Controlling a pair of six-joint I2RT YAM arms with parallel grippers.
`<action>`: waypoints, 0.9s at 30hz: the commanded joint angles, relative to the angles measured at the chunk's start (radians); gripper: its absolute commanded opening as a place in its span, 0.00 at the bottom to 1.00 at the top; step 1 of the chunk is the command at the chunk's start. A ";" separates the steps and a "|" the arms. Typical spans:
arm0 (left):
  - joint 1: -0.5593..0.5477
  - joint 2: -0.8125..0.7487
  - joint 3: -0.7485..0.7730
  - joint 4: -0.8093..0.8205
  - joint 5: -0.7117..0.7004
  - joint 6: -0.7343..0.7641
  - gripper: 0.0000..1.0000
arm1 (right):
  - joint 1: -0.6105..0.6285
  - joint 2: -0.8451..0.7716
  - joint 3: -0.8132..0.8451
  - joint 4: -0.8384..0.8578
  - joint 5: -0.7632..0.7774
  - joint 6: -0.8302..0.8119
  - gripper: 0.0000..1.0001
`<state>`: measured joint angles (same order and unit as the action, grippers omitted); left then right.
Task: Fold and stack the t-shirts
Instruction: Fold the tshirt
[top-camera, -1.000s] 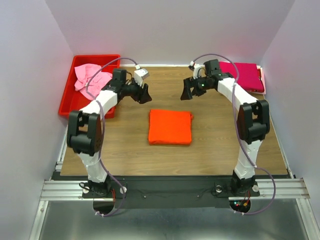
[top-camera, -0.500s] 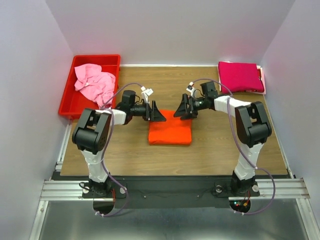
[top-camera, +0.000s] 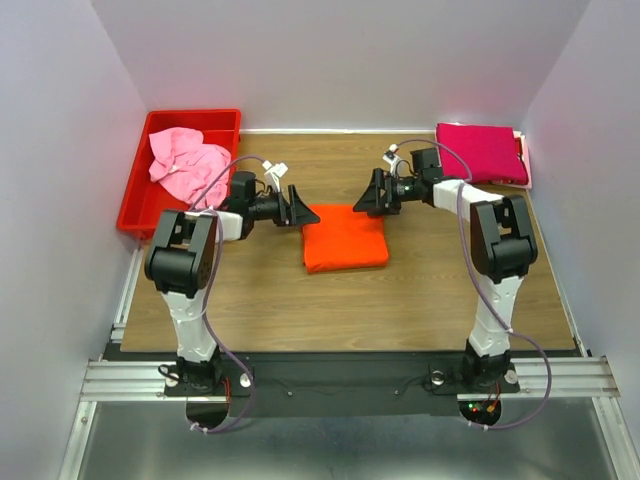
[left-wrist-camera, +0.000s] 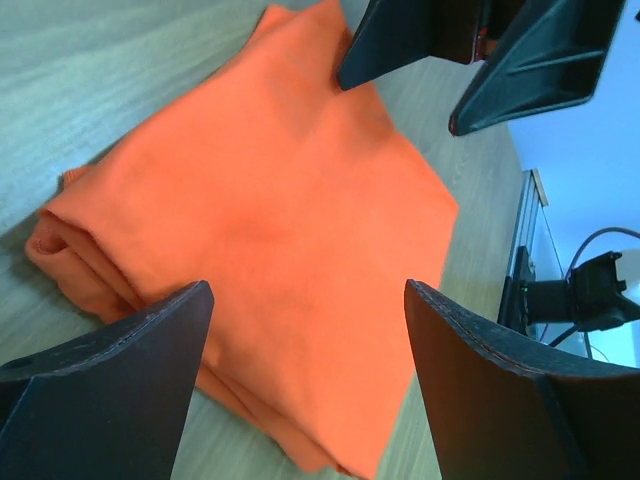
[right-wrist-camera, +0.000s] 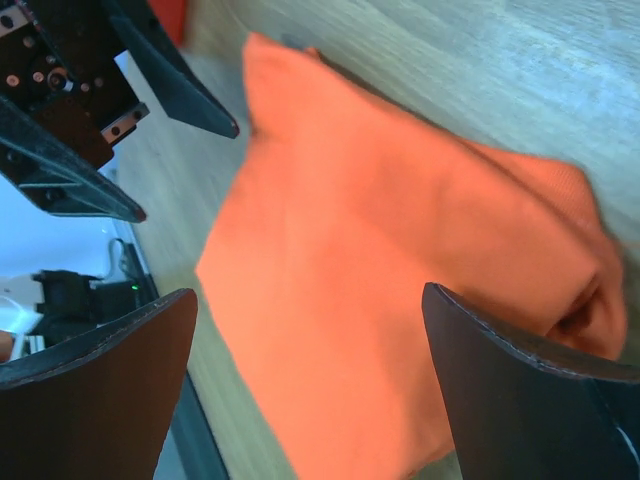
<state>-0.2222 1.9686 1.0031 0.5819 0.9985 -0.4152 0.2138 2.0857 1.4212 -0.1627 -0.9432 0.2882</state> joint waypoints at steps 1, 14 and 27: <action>-0.005 -0.195 -0.012 -0.010 0.049 -0.016 0.89 | 0.001 -0.151 -0.028 0.038 -0.048 0.052 1.00; -0.100 -0.120 -0.201 0.210 0.049 -0.254 0.86 | 0.087 -0.158 -0.274 0.065 -0.054 0.068 1.00; -0.040 -0.241 -0.221 0.072 0.121 -0.126 0.77 | 0.055 -0.286 -0.287 0.019 -0.112 0.092 1.00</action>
<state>-0.2615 1.8977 0.8101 0.6559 1.0462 -0.5919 0.2741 1.9301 1.1442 -0.1467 -1.0195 0.3511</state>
